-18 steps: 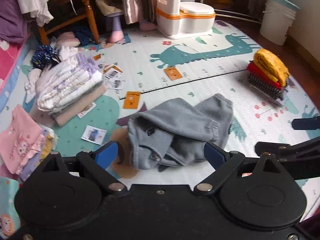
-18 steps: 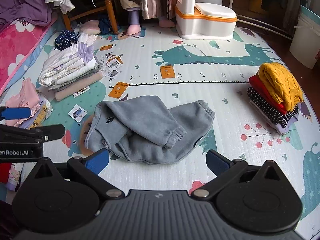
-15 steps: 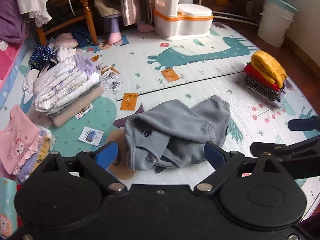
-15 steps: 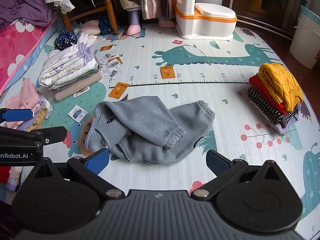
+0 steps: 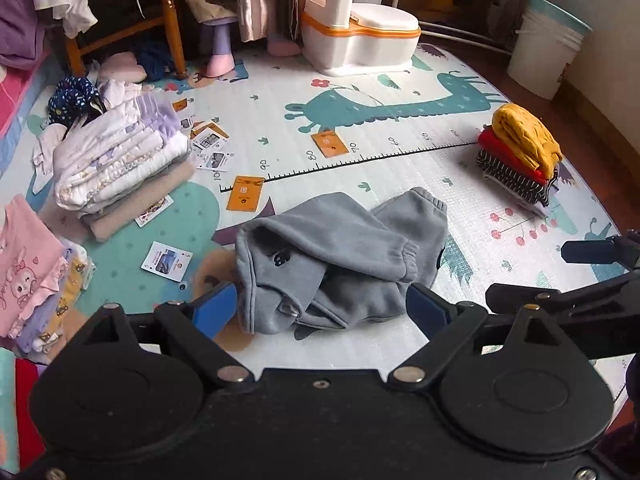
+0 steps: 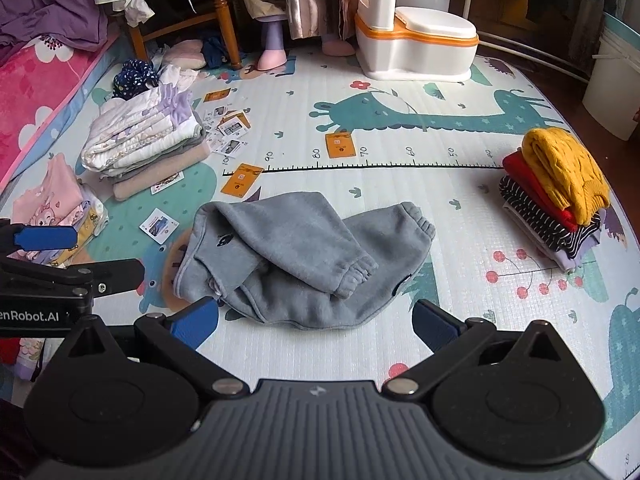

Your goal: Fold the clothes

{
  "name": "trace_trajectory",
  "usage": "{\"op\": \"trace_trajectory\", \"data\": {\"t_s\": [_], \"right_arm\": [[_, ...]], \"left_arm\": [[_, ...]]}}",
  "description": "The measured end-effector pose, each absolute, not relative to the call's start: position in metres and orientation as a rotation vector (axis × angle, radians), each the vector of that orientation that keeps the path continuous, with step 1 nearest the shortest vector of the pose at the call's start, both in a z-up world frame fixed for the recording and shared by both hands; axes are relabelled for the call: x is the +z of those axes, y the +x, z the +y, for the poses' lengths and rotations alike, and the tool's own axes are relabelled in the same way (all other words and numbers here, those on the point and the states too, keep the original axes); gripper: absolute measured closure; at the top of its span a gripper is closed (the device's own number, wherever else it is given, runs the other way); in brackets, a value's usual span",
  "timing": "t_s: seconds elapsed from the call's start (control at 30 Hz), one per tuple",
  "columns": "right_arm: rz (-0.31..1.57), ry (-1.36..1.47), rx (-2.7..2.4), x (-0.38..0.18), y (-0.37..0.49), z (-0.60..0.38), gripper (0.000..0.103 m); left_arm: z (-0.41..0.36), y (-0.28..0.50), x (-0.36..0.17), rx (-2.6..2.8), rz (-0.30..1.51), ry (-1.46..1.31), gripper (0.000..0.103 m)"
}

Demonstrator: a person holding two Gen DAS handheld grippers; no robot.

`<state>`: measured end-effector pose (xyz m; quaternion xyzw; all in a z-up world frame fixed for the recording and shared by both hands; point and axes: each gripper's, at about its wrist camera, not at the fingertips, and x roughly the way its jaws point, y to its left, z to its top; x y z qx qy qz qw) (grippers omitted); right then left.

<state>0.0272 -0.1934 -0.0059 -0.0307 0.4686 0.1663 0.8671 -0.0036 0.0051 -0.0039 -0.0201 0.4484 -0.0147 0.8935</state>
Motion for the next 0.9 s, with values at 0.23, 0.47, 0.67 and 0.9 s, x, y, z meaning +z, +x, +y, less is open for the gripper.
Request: {"op": "trace_trajectory", "data": {"t_s": [0.23, 0.47, 0.67, 0.9], "right_arm": [[0.981, -0.067, 0.347, -0.0075, 0.0271, -0.1935, 0.0], [0.988, -0.065, 0.355, -0.0087, 0.0291, -0.1936, 0.0], [0.989, -0.065, 0.365, -0.0103, 0.0276, -0.193, 0.0], [0.99, -0.073, 0.371, -0.0117, 0.0271, -0.1912, 0.0]], "left_arm": [[0.0058, -0.0022, -0.0039, -0.033, 0.936, -0.041, 0.01], [0.0037, -0.0014, -0.0052, -0.028, 0.939, -0.009, 0.01], [0.0053, -0.0009, -0.0072, -0.027, 0.941, -0.006, 0.01], [0.0057, -0.0012, -0.0071, -0.027, 0.939, -0.003, 0.01]]}}
